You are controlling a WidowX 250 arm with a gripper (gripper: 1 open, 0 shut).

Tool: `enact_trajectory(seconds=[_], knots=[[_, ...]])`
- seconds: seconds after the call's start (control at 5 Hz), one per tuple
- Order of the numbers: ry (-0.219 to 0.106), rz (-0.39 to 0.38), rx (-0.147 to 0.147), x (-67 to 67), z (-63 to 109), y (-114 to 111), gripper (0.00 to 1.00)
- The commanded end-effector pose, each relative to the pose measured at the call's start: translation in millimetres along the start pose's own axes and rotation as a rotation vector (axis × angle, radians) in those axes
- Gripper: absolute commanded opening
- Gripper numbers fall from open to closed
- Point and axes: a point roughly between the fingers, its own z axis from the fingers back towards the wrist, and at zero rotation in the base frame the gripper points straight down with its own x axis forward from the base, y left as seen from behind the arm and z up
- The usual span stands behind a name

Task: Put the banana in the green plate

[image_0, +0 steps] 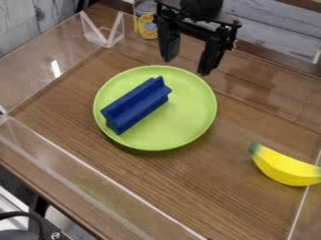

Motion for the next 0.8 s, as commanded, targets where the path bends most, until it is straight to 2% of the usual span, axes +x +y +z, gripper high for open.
enact_trajectory(seconds=[0.0, 0.2, 0.6], knots=[[0.012, -0.075, -0.008, -2.4, -3.9, -12.6, 1.00], [0.010, -0.205, -0.016, -7.8, -4.4, -35.1, 1.00], [-0.029, -0.592, 0.003, -22.5, -6.6, -91.4, 1.00]])
